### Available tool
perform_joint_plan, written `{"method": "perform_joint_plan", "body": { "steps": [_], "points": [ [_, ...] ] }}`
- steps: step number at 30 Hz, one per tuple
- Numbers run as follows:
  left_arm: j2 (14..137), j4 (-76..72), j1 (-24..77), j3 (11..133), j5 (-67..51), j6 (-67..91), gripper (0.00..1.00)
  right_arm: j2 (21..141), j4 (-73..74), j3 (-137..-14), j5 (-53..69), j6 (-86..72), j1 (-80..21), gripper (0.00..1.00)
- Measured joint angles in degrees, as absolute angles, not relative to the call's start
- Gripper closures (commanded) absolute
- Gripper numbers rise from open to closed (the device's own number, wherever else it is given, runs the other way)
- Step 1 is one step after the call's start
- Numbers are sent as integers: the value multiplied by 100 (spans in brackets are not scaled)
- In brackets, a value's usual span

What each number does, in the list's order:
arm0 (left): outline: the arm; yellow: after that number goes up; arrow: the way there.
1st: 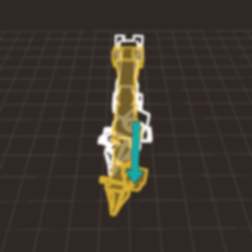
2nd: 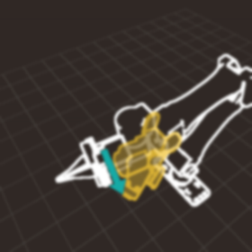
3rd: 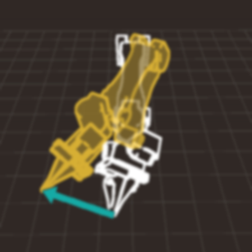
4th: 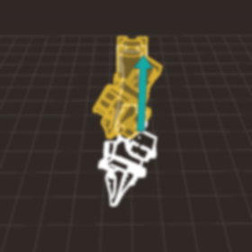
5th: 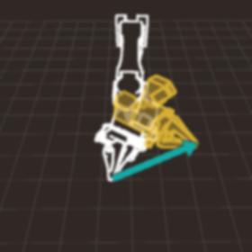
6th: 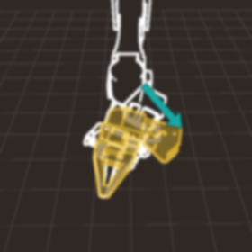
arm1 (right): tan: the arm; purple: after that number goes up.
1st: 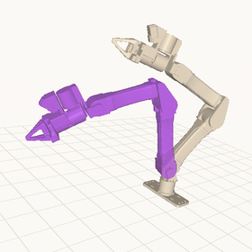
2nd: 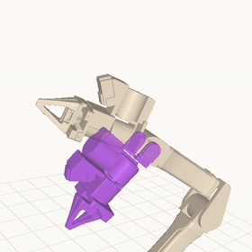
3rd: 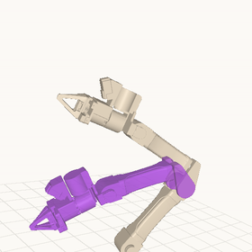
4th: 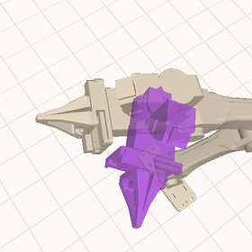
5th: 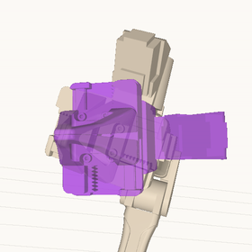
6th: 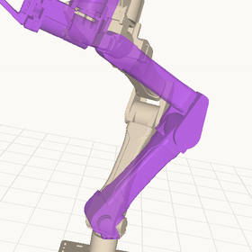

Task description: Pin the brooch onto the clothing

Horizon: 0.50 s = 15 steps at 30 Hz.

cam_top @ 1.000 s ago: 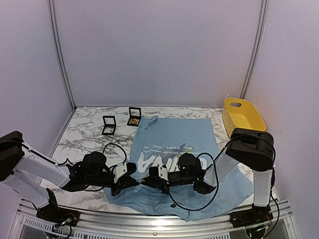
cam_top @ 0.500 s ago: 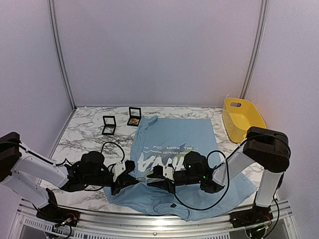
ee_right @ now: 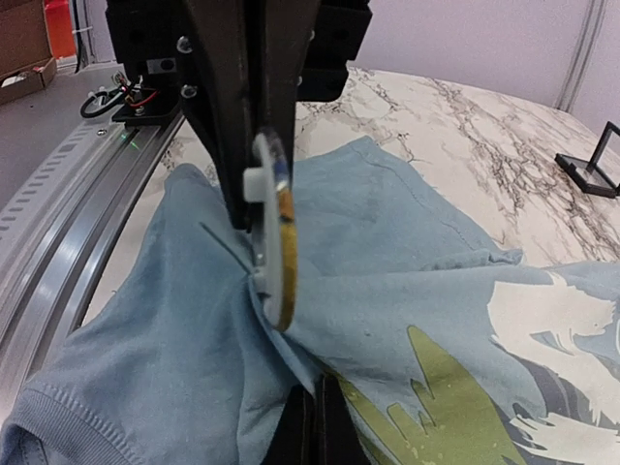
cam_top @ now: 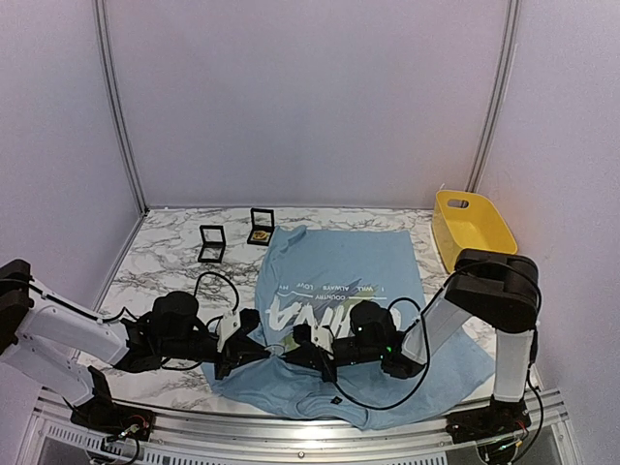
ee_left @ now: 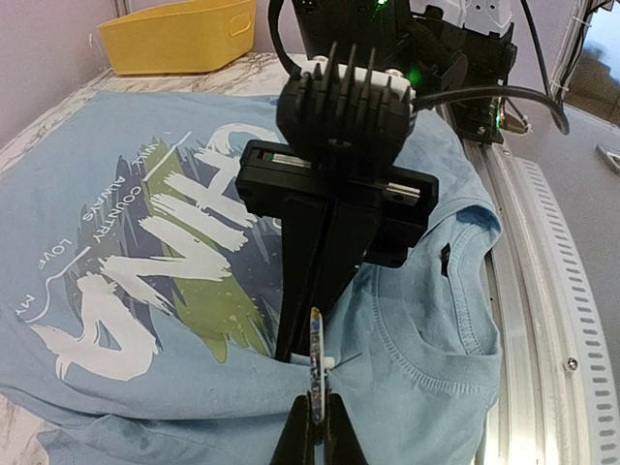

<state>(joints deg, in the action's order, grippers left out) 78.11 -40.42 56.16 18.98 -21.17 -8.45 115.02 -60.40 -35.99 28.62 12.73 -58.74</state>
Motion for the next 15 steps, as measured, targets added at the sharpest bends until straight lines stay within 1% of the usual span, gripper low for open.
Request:
{"method": "perform_joint_plan", "body": {
  "steps": [2,3,5,6,7,9,10,11,12,14,15],
  "points": [
    [7808,-4042,5616,1898,-2167,-803,100,11531,-6036,-3671,2867,1216,-5843,100],
    [7808,-4045,5614,1898,-2193,-788,100,11539,-6036,-3688,2875,1205,-5837,92],
    [7808,-4042,5614,1898,-2204,-786,100,11539,-6027,-3691,2893,1188,-5830,66],
    [7808,-4042,5614,1898,-2204,-788,100,11539,-6001,-3688,2891,1188,-5824,54],
    [7806,-4045,5614,1898,-2202,-790,100,11535,-5972,-3682,2895,1199,-5817,46],
    [7804,-4042,5612,1898,-2202,-794,100,11463,-5896,-3618,2921,1197,-5771,34],
    [7802,-4045,5612,1898,-2204,-799,100,11360,-5852,-3555,2976,1194,-5710,21],
    [7795,-4045,5612,1898,-2204,-812,100,11209,-5787,-3481,3070,1133,-5621,17],
    [7791,-4045,5612,1898,-2204,-819,100,11034,-5743,-3426,3188,1057,-5511,17],
    [7791,-4042,5612,1898,-2202,-847,100,10726,-5651,-3433,3437,1026,-5334,20],
    [7791,-4042,5612,1898,-2200,-864,100,10565,-5518,-3503,3607,1031,-5256,24]
  ]
}}
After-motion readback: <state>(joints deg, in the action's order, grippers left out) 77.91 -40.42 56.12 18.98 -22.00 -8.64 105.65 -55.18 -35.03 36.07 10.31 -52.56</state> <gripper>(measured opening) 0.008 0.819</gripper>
